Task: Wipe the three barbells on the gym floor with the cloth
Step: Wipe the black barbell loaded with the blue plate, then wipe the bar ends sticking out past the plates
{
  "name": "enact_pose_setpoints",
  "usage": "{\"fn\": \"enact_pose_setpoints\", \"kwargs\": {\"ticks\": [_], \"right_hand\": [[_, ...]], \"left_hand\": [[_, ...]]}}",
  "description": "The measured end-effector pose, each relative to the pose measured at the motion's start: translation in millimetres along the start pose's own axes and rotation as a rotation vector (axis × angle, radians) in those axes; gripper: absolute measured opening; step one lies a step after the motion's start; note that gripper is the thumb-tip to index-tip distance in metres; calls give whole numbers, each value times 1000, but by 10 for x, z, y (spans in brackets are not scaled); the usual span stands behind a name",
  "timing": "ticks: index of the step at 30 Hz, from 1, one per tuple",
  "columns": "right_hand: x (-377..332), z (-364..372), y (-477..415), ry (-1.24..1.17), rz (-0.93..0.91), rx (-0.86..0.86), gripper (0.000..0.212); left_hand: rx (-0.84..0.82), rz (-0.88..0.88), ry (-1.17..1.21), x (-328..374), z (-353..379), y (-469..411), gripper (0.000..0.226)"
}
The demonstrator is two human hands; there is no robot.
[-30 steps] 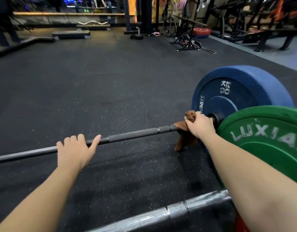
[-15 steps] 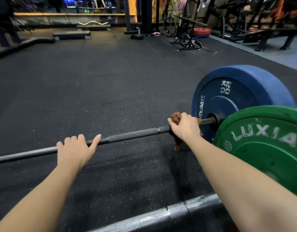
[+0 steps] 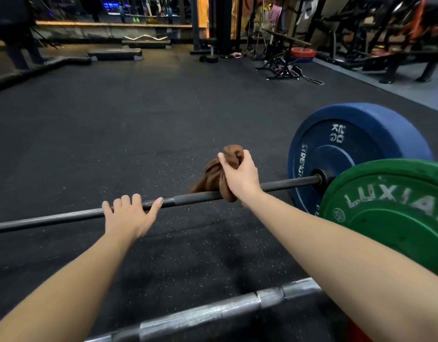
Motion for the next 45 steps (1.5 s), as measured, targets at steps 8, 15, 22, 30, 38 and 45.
{"fn": "enact_pose_setpoints", "kwargs": {"ticks": [8,15,22,30,38,45], "right_hand": [[-432,-307,401,-393,268,-1,41],[-1293,-536,964,-639,231,-75,49],[-1958,-1020,1843,-314,-5,-387,65],[-2104,-2012,2755,201,-318,-328,82],[-1871,-3118,3155,517,-335,-69,80],[-1833,-3655,2986,477,-260,238,36]], "left_hand": [[-129,48,265,110,-554,141,77],[-642,-21,1344,815,-1960,1193,66],[-685,-210,1967,524,-3002,1897,66],[-859,-94,1846,513,-3594,2605,82],[-950,223,1547,1165,-3623,3289,98],[-681,213,1439,1322,-3596,3203,81]]}}
Point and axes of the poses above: each hand's wrist, its own y-axis away from the middle knuckle, its own z-axis out of the palm, x = y × z, the point moved 3 cm from there along -y, towards the middle knuckle, and after that the axes turned 11 degrees about x, right-handed, at the moved point
